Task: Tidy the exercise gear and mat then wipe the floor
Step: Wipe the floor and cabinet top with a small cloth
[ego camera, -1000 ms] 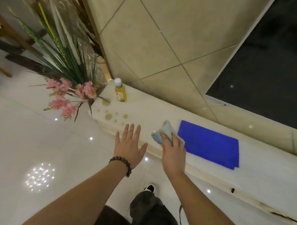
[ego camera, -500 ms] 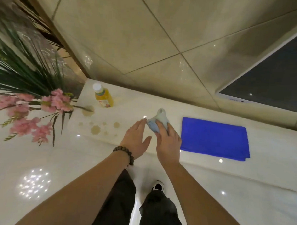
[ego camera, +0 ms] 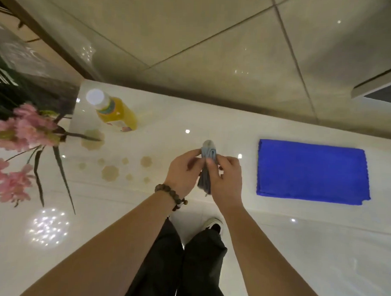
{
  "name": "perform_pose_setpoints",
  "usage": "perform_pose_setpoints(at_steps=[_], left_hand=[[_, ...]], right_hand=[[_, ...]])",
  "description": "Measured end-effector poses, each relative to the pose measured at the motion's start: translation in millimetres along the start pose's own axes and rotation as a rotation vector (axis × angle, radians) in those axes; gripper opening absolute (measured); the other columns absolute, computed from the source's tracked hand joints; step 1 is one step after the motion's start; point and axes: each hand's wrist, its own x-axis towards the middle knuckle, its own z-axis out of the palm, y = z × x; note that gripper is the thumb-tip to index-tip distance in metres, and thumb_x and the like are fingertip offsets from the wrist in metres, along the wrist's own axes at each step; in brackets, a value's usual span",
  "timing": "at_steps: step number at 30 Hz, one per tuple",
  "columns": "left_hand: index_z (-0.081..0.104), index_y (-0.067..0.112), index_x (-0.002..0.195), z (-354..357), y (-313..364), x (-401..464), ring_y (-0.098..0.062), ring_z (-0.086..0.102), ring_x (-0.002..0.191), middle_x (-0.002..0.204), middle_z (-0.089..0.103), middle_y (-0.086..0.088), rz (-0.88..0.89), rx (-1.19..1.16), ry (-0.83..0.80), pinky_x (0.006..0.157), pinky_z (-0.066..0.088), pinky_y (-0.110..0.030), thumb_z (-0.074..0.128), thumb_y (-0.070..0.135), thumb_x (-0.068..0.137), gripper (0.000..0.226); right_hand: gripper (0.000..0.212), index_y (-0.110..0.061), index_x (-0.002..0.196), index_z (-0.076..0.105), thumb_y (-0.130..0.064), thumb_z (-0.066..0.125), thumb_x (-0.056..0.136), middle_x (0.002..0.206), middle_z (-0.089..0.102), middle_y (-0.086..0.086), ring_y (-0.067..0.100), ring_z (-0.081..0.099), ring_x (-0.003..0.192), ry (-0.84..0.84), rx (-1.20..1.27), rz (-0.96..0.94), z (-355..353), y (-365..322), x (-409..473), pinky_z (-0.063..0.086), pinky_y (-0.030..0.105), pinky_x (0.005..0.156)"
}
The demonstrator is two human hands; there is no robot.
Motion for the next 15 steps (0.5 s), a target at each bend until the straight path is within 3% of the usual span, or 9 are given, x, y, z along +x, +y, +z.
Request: perform_pose_setpoints(at_steps=[3, 8, 12, 15], left_hand=[[0.065, 0.026, 0.114, 3.9, -9.2, 9.0, -0.005, 0.067, 0.089, 0.094, 0.071, 0.008, 0.016, -0.004, 0.040, 0.078, 0.055, -0.021, 0.058, 0.027, 0.095, 0.020], [0.066, 0.024, 0.097, 2.4, -19.4, 21.2, 0.000, 0.065, 0.073, 0.084, 0.070, 0.007, 0.006, -0.059, 0.105, 0.062, 0.050, -0.011, 0.065, 0.024, 0.090, 0.008], [0.064, 0.020, 0.098, -3.3, -19.9, 28.1, -0.004, 0.067, 0.076, 0.084, 0.070, 0.004, 0.008, -0.102, 0.079, 0.065, 0.053, -0.016, 0.064, 0.022, 0.090, 0.008], [0.065, 0.018, 0.091, -7.2, -17.9, 30.8, -0.008, 0.067, 0.074, 0.080, 0.070, 0.004, -0.016, -0.127, 0.063, 0.067, 0.057, -0.024, 0.062, 0.018, 0.091, 0.003]], right_hand=[[0.016, -0.020, 0.100, 0.057, -0.027, 0.043, 0.100, 0.092, 0.055, -0.001, 0.002, 0.055, 0.077, -0.119, 0.116, 0.057, 2.6, 6.4, 11.5, 0.041, 0.003, 0.068], [0.020, -0.015, 0.093, 0.059, -0.019, 0.041, 0.101, 0.078, 0.057, -0.004, 0.004, 0.052, 0.071, -0.163, 0.248, 0.052, 5.6, 14.8, 23.3, 0.046, 0.017, 0.067], [0.017, -0.017, 0.099, 0.057, -0.018, 0.040, 0.101, 0.084, 0.056, -0.011, -0.004, 0.053, 0.075, -0.139, 0.244, 0.052, 0.1, 19.0, 32.7, 0.041, 0.005, 0.066], [0.019, -0.019, 0.102, 0.057, -0.020, 0.038, 0.102, 0.088, 0.058, -0.012, -0.001, 0.053, 0.081, -0.134, 0.250, 0.091, -6.9, 22.6, 39.1, 0.040, 0.006, 0.069]])
